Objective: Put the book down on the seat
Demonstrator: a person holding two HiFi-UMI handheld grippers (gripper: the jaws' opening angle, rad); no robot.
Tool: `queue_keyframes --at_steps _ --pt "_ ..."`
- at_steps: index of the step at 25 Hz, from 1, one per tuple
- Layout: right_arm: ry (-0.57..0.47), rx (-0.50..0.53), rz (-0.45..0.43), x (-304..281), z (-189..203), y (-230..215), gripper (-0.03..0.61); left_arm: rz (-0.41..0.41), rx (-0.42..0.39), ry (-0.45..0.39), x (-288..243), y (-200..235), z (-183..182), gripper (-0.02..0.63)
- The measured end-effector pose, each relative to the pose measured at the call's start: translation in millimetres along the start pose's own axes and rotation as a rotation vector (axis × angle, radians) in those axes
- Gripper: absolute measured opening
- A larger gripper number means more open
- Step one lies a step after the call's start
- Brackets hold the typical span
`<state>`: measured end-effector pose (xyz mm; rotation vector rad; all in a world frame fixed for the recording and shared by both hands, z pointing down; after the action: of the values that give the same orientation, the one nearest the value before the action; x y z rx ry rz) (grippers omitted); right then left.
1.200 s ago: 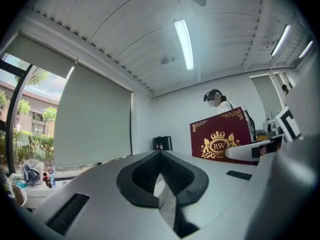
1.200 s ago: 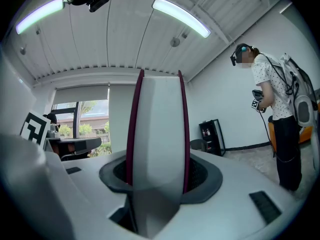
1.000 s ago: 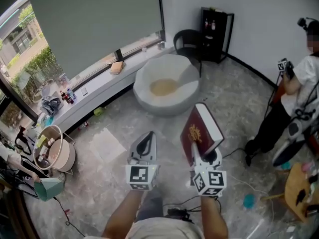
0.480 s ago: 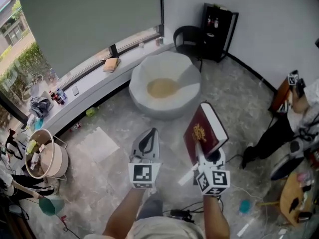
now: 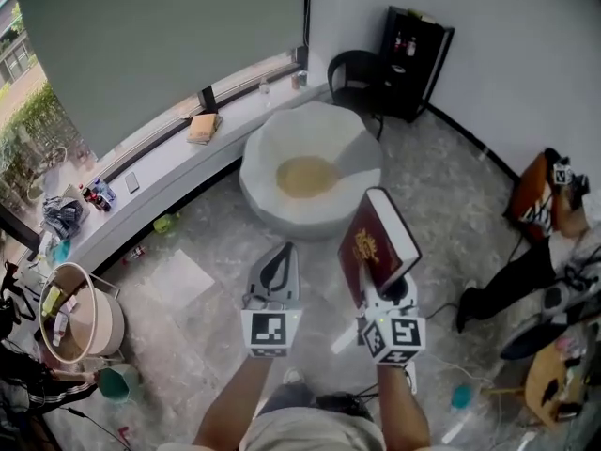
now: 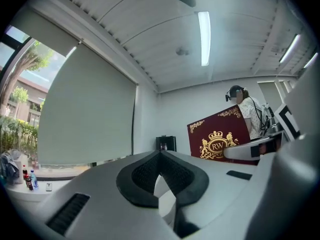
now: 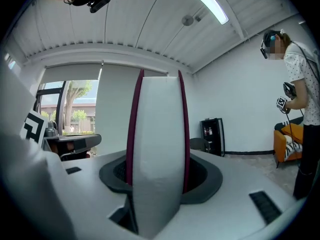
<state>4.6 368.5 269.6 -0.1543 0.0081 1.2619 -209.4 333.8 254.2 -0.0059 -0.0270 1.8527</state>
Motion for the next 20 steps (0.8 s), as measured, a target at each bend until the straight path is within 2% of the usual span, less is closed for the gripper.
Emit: queue_keyframes --at_steps 10,20 --pt "-0.021 -0.017 0.021 -48 -4 -32 0.219 0.036 -0.009 -0.018 -60 -3 0 0.006" --pt "-0.024 -0.055 0.005 -122 -13 -132 0.219 0.032 -0.032 -0.033 -175 -53 1 0.006"
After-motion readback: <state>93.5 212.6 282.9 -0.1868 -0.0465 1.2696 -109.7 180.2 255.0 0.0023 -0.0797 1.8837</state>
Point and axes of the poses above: the fingertips, and each gripper's own axes: x backward along the fingers, y to its left, z out of its underside, the point moved 7 cm from there along x, backward along the fingers, and after that the axes turned 7 degrees about -z, right-handed, at the moved point
